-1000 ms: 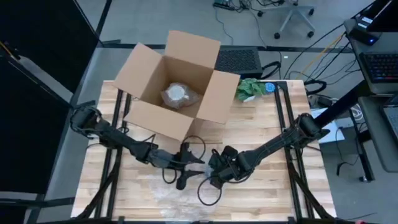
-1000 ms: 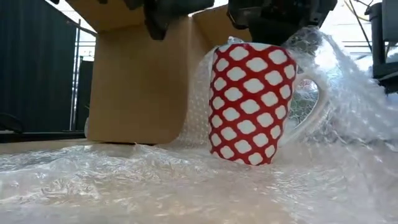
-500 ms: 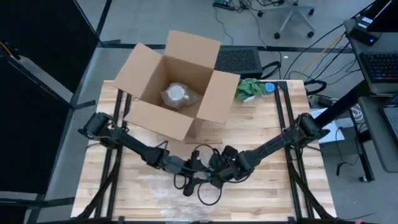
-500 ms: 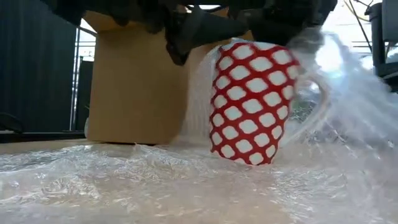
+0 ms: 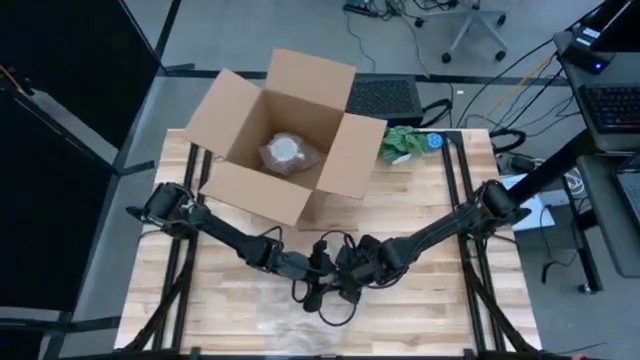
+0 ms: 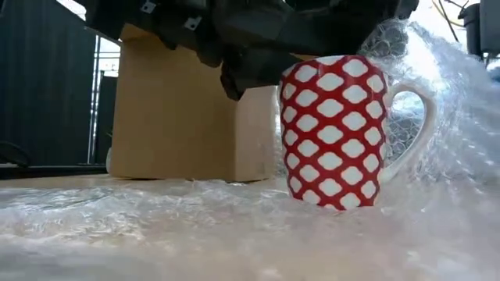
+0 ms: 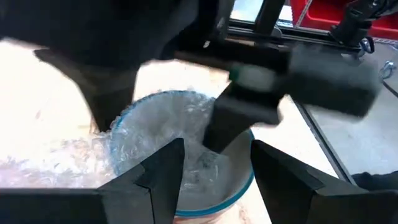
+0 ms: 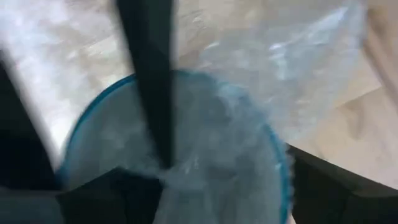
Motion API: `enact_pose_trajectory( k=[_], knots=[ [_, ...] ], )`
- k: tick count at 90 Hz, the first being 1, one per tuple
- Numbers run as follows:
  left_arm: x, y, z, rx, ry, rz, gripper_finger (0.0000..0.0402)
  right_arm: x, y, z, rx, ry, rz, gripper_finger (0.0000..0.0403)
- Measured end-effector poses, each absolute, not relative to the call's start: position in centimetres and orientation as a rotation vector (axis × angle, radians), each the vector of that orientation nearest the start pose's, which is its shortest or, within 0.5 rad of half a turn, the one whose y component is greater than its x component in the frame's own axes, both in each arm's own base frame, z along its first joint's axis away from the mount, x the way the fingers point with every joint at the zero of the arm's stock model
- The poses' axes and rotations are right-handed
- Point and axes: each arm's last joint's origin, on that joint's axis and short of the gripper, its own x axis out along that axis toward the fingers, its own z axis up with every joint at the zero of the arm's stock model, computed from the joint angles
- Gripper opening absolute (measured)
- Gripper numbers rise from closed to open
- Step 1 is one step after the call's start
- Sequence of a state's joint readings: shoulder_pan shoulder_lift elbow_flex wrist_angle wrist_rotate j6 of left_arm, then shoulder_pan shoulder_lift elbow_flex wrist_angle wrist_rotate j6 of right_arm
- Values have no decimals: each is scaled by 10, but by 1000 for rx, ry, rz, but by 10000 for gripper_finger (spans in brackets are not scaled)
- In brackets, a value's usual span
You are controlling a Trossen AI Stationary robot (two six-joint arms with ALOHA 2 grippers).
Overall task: Wrap mug
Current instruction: Wrap the red mug with bubble wrap
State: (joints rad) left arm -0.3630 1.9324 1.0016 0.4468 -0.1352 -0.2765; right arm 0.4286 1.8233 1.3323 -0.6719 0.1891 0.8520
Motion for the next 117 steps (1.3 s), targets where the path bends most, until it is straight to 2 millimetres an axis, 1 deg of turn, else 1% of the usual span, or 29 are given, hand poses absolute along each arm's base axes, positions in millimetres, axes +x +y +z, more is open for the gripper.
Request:
enact_pose_trajectory(
  k=[26,34,42,49,55,69,78,94,104,117],
  knots=[
    [369,-135,145,-150,490,-150,179,318,140,257,459,1006,-208,265],
    [369,-135,145,-157,484,-151,179,312,136,265,480,994,-240,265],
    [369,-136,145,-159,477,-152,179,309,130,264,500,1000,-322,265],
    [369,-136,145,-160,478,-153,179,308,129,257,494,1046,-370,265],
    [369,-136,145,-160,478,-153,179,312,131,246,476,1073,-391,265],
    [369,-136,145,-160,478,-155,180,328,141,223,438,1085,-341,265],
    [369,-136,145,-161,477,-158,180,334,143,203,407,1142,-362,265],
    [370,-136,145,-163,474,-165,180,345,141,171,408,1232,-387,265],
    [369,-136,145,-155,477,-167,180,350,141,163,425,1249,-371,265],
    [369,-136,144,-146,476,-170,180,352,137,162,431,1262,-345,265]
  ],
)
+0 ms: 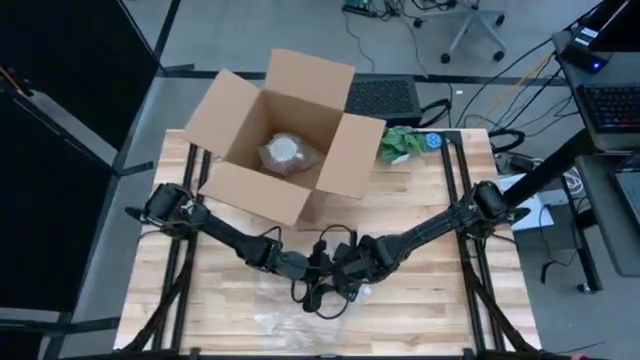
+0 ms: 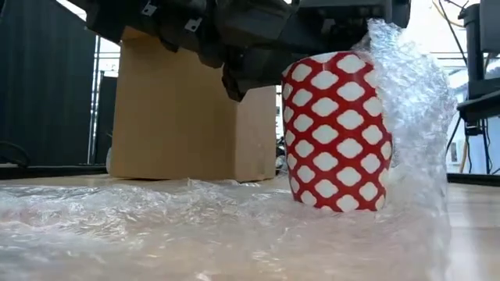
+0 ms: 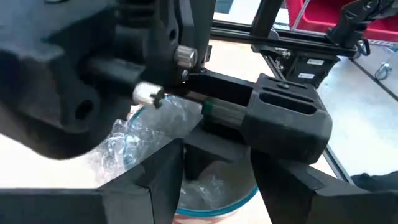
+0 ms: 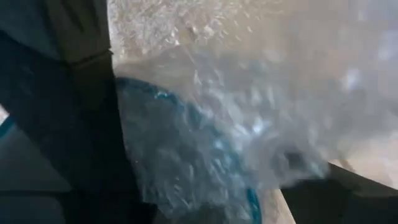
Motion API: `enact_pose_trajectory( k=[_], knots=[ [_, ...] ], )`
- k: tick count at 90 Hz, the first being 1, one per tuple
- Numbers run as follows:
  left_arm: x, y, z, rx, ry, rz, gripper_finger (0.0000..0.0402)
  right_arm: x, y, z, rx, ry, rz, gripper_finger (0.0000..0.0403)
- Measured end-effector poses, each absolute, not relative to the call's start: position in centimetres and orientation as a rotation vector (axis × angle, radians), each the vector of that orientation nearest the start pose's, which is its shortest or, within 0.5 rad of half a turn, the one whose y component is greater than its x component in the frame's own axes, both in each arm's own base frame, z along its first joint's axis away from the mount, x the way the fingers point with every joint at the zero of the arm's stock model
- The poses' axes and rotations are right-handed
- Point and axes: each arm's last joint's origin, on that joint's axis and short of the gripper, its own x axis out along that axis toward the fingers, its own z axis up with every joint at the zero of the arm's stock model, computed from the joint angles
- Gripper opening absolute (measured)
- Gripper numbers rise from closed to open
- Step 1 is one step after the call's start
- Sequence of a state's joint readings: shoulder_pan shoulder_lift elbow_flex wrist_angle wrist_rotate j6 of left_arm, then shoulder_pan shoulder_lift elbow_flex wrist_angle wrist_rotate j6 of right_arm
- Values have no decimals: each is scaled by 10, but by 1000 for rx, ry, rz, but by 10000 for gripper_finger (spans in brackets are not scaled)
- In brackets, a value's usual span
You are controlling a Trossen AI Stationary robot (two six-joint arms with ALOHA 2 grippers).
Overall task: Wrap mug
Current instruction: Wrap the red mug with bubble wrap
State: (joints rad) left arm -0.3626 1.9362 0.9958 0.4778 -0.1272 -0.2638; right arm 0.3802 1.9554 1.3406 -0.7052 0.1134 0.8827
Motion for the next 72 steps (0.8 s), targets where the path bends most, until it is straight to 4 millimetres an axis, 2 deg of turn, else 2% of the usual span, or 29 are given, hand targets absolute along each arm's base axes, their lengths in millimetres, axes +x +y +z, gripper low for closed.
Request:
enact_pose_trajectory(
  k=[7,18,31,50,59,72],
  knots=[
    [369,-136,145,-147,476,-169,180,351,134,169,442,1259,-321,265],
    [370,-136,145,-162,474,-162,180,343,131,191,465,1220,-298,265],
    [369,-136,144,-160,478,-156,180,329,128,235,515,1127,-232,265],
    [369,-136,144,-159,480,-156,180,307,123,277,522,1019,-177,265],
    [369,-136,145,-162,475,-157,180,299,121,286,506,1008,-181,265],
    [370,-136,156,-170,448,-162,180,292,129,286,438,983,-237,265]
  ],
)
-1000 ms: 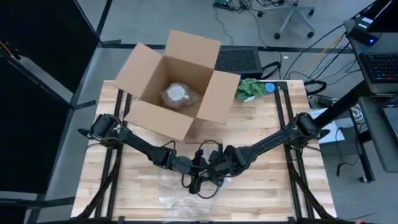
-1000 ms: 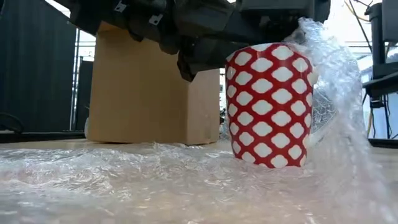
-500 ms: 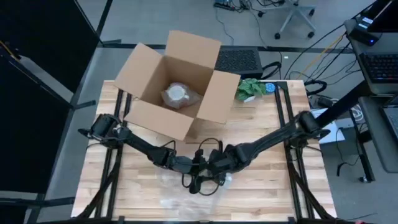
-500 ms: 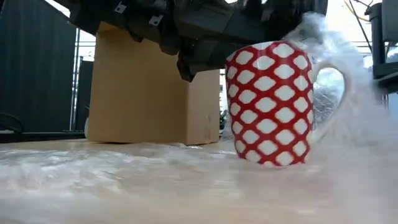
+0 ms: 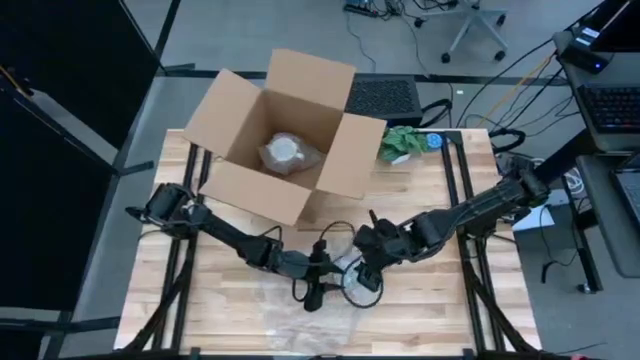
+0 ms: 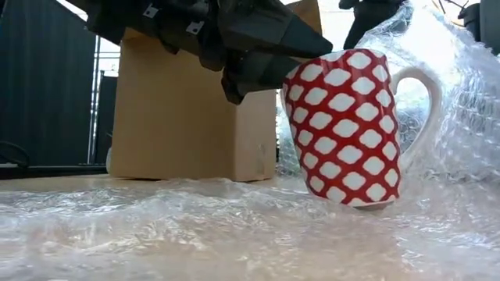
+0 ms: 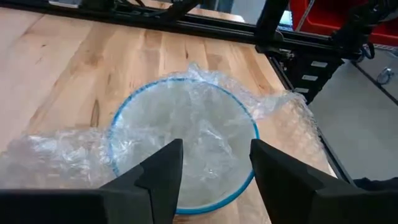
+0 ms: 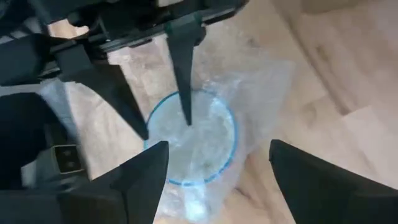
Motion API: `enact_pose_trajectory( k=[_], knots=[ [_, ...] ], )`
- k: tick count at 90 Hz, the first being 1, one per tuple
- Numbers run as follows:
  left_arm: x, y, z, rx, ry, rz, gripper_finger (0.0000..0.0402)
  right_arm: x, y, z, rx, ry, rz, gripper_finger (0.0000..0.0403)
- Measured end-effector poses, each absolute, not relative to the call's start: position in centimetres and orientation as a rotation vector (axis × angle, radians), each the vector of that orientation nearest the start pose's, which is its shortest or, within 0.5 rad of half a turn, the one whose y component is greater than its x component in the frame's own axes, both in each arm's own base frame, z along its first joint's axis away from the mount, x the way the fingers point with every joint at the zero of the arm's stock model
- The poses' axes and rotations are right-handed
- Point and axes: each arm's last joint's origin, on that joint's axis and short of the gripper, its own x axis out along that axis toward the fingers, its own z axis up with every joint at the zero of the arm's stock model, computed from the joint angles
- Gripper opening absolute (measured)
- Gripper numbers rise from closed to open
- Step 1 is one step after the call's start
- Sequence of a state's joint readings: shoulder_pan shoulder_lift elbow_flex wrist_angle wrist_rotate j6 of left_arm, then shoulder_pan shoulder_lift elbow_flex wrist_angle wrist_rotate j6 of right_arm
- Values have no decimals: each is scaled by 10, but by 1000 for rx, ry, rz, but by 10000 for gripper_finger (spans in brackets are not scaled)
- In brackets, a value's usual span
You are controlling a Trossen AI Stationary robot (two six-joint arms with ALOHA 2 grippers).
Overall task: Wrap mug
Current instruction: Wrap the red mug with bubble wrap
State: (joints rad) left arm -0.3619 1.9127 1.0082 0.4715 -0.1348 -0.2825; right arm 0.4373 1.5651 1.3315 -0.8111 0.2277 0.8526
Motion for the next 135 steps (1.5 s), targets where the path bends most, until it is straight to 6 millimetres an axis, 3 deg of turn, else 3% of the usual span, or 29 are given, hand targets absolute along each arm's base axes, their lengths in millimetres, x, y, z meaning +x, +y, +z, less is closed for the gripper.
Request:
enact_pose_trajectory(
  k=[19,31,49,63,80,89,97,114,127,135],
  knots=[
    [373,-138,174,-184,427,-171,180,299,150,258,363,1040,-268,265],
    [381,-141,195,-203,353,-182,180,305,158,239,316,1075,-295,265],
    [383,-143,214,-178,335,-192,180,306,163,227,290,1110,-304,265],
    [360,-142,242,-148,475,-182,180,297,159,250,298,1067,-253,265],
    [303,-155,259,-135,743,-98,180,268,156,294,331,976,-172,265],
    [273,-165,247,-151,929,-32,180,254,162,299,303,961,-202,265],
    [252,-177,227,-176,1043,0,180,248,170,289,259,944,-252,265],
    [218,-203,183,-220,1168,-72,180,231,186,246,304,960,-267,265],
    [198,-223,167,-170,1144,-172,180,211,194,208,357,946,-288,265],
    [195,-229,157,-85,1119,-188,180,202,193,189,395,919,-317,265]
  ],
)
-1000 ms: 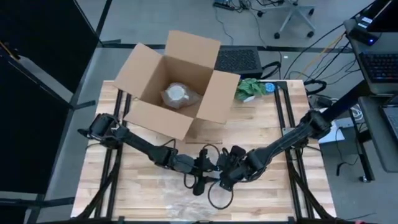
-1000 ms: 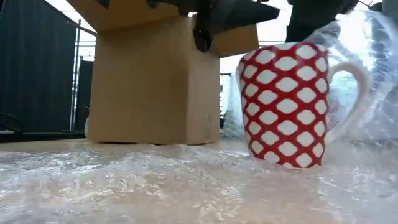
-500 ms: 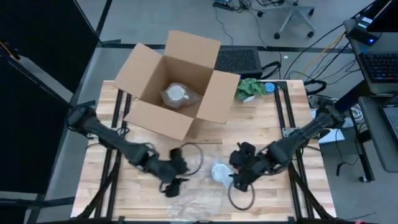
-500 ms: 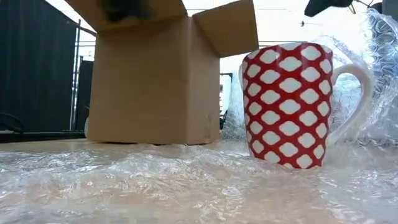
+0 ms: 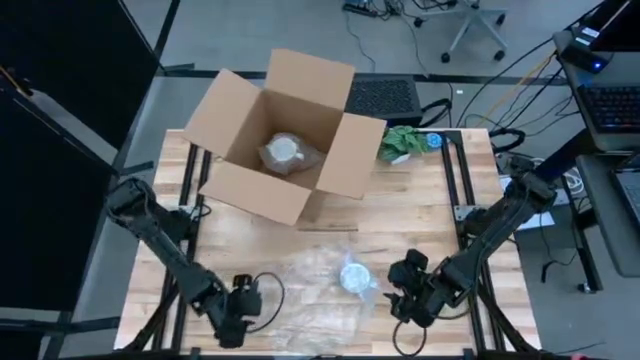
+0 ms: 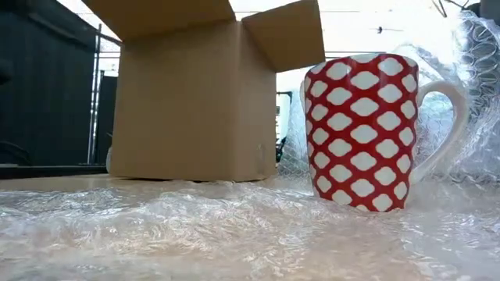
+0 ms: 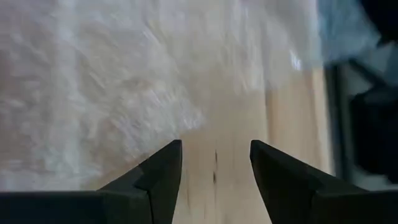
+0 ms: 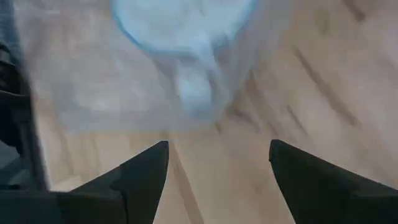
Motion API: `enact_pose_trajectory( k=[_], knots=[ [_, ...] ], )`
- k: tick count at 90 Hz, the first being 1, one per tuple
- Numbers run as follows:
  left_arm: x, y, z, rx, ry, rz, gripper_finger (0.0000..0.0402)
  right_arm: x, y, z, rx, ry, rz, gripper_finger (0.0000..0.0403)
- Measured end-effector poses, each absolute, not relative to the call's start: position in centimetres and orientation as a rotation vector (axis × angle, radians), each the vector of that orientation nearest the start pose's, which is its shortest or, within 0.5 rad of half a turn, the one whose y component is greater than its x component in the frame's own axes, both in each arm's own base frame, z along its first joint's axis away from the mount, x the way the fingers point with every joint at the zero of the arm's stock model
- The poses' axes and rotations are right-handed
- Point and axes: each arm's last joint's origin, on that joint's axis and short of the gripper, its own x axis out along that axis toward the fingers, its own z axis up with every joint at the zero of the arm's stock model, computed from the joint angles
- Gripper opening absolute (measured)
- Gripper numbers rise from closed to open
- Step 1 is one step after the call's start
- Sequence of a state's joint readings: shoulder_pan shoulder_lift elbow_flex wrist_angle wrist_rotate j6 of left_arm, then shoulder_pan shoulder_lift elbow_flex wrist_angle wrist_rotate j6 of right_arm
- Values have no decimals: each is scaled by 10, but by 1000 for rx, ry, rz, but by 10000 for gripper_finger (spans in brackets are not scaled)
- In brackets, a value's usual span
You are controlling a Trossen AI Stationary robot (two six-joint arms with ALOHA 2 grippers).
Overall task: Wrap mug
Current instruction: Wrap the red mug with bubble wrap
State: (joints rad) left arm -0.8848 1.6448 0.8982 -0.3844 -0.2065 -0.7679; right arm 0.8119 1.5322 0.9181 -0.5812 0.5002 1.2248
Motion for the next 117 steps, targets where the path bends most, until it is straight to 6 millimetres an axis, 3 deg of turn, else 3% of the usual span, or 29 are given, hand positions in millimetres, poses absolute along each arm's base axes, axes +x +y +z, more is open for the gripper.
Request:
enact_pose_trajectory(
  k=[11,25,49,57,75,89,100,117],
  knots=[
    [200,-236,144,41,1093,-250,180,200,190,174,447,862,-327,265],
    [206,-243,128,118,1067,-261,180,201,188,171,437,794,-345,265],
    [230,-239,123,172,964,-74,171,204,184,174,394,679,-407,265],
    [234,-236,122,160,961,-60,138,204,184,174,394,680,-407,265],
    [235,-235,124,124,1001,-106,14,203,187,174,406,683,-387,265],
    [225,-236,139,80,1032,-123,5,203,188,174,422,721,-364,265],
    [220,-236,170,41,980,-127,1,203,189,174,429,720,-359,265],
    [231,-234,217,10,785,-108,0,203,189,174,420,741,-337,265]
  ],
)
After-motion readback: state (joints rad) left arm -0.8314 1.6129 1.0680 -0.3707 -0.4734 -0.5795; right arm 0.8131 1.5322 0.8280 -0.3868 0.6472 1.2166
